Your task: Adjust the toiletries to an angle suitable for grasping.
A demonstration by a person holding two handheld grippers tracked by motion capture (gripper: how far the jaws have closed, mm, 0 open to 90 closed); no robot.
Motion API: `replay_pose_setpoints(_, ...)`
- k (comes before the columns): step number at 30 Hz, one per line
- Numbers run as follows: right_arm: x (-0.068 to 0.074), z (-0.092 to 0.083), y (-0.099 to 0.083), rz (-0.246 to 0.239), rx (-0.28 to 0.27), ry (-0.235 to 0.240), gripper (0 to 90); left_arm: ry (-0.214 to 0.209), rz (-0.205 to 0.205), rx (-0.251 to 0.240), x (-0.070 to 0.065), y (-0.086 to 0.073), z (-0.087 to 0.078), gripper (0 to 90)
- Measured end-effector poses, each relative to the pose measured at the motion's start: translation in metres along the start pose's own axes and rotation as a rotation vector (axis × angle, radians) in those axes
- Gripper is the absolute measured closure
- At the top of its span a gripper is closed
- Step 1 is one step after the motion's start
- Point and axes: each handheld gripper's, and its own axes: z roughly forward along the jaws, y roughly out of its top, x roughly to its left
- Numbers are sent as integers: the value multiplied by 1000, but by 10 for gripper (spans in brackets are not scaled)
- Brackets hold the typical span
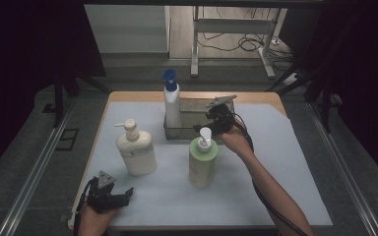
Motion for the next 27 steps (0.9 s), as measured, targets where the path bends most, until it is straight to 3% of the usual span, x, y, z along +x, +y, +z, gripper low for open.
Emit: replay_pose_setpoints(27, 0, -45, -42, -12, 26, -8, 211, 1, 1, 0, 0, 0, 0, 132)
